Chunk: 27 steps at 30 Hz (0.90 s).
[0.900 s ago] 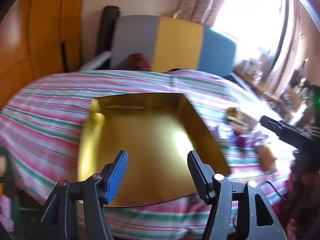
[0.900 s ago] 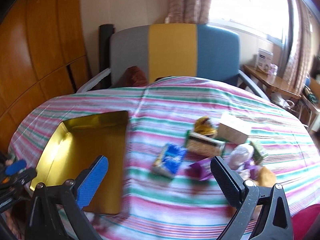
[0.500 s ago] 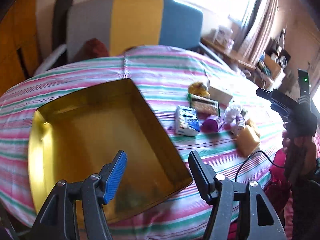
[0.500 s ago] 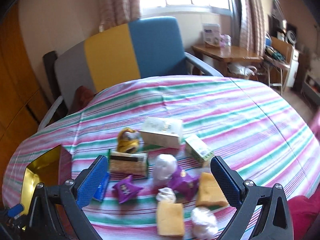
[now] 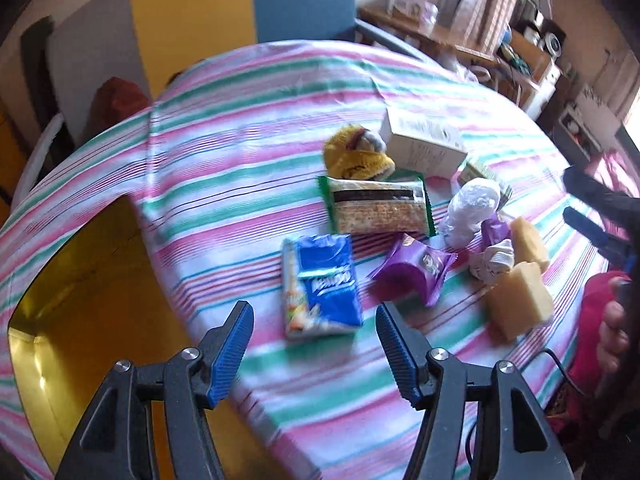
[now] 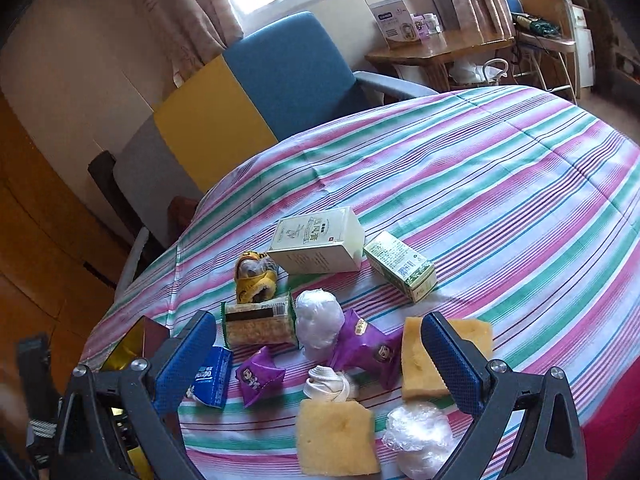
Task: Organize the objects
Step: 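Move the left gripper to the blue Tempo tissue pack and grasp it, then carry the tissue pack with the left gripper into the gold tray and release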
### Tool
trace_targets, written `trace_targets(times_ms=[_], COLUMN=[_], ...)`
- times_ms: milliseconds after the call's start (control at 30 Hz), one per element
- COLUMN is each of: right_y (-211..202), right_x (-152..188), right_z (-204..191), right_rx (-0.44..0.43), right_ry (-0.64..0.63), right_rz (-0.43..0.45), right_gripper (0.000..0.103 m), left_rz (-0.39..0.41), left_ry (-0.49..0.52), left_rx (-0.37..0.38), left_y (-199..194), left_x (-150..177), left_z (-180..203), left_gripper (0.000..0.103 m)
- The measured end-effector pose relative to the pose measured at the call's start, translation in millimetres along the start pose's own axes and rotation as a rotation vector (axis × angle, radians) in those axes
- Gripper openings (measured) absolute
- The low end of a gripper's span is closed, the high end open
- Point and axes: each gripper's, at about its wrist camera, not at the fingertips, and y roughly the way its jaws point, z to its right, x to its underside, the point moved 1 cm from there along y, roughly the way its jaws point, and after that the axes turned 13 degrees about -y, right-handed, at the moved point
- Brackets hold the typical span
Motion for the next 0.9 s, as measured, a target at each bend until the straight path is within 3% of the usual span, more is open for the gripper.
trace_targets(times_ms=[233, 467, 567, 733, 900], right_y=[0, 0, -2, -3, -3], right_x=[0, 0, 0, 0, 1], right_z=[2, 3, 3, 8, 11], right_rx=[-0.073, -0.106, -0.109, -0.103, -0.083], right_ry=[0.016, 0.025, 0.030, 0.056, 0.055], right_rz=[-0.003, -0.008, -0.001, 0.005, -0.017], right_gripper=[0.103, 0.103, 0.103, 0.103, 0.103], left_rz=[-0.067, -0.095, -0.117, -0.059, 0.024], left_ry=[0.051, 0.045, 0.021, 0.031, -0.012], left_rx=[-0.086, -0.103, -0.093, -0.078, -0.030], left_y=[39, 58, 66, 50, 10], left_x=[-13, -17, -16, -10, -6], left_z=[9, 9, 3, -1, -4], left_gripper=[0.064, 0.064, 0.053, 0.052, 0.052])
